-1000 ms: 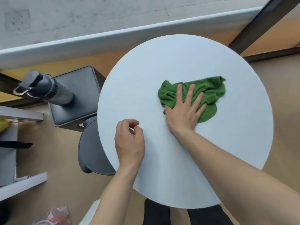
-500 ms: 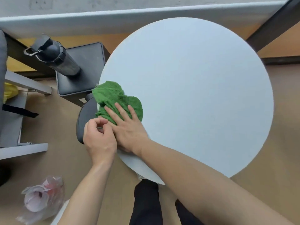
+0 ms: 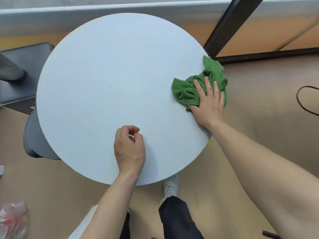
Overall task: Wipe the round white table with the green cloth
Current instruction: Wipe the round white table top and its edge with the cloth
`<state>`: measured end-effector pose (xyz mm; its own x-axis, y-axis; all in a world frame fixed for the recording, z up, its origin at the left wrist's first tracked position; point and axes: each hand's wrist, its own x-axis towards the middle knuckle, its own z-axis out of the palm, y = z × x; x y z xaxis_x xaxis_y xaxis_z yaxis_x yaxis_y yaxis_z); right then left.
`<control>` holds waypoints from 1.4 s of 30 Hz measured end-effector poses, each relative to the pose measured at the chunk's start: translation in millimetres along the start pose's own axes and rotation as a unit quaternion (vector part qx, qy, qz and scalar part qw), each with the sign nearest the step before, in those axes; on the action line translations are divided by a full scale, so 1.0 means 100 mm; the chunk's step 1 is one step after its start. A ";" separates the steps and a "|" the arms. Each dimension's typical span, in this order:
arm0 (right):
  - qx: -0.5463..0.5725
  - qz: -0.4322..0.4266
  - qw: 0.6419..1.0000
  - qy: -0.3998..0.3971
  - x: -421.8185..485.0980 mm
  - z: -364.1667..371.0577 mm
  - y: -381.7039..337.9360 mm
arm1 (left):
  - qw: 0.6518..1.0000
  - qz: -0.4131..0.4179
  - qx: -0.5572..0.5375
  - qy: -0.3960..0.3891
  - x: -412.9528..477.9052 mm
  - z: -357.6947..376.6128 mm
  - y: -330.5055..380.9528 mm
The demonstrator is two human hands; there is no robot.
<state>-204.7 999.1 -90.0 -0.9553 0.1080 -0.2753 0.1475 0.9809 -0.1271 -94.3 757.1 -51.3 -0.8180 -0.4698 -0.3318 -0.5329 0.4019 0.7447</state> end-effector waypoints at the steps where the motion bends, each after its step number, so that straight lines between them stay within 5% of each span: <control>1: 0.011 0.031 0.999 0.007 -0.14 0.06 0.01 | 1.000 0.004 0.004 -0.010 -0.04 0.03 -0.01; 7: -0.004 0.097 0.995 -0.003 -0.89 0.37 -0.70 | 0.997 0.046 0.030 -0.050 0.07 -0.23 -0.12; 18: 0.007 -0.226 0.972 -0.062 -0.96 0.82 -3.45 | 0.996 -0.001 0.040 0.077 0.76 -1.67 -0.87; 22: -0.022 -0.310 0.948 -0.067 -1.39 0.97 -3.36 | 0.995 0.002 0.058 0.076 0.74 -1.74 -0.98; 27: -0.038 -0.364 0.929 -0.060 -1.92 0.96 -2.39 | 0.997 -0.001 0.079 -0.010 0.40 -1.34 -0.87; 31: -0.069 -0.318 0.943 -0.062 -1.98 0.83 -1.34 | 0.991 0.039 0.093 -0.090 0.05 -0.87 -0.65; 36: -0.069 -0.130 0.987 -0.058 -1.42 0.50 -0.38 | 0.982 0.063 0.100 -0.148 -0.10 -0.51 -0.35; 42: -0.014 0.034 0.999 -0.035 -1.35 0.46 -0.56 | 0.980 0.067 0.108 -0.156 -0.08 -0.43 -0.23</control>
<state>-72.0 921.9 -89.0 -0.9231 0.1634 -0.3480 0.2026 0.9761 -0.0790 -66.0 718.0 -40.9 -0.8920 -0.1513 -0.4260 -0.4223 0.6154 0.6655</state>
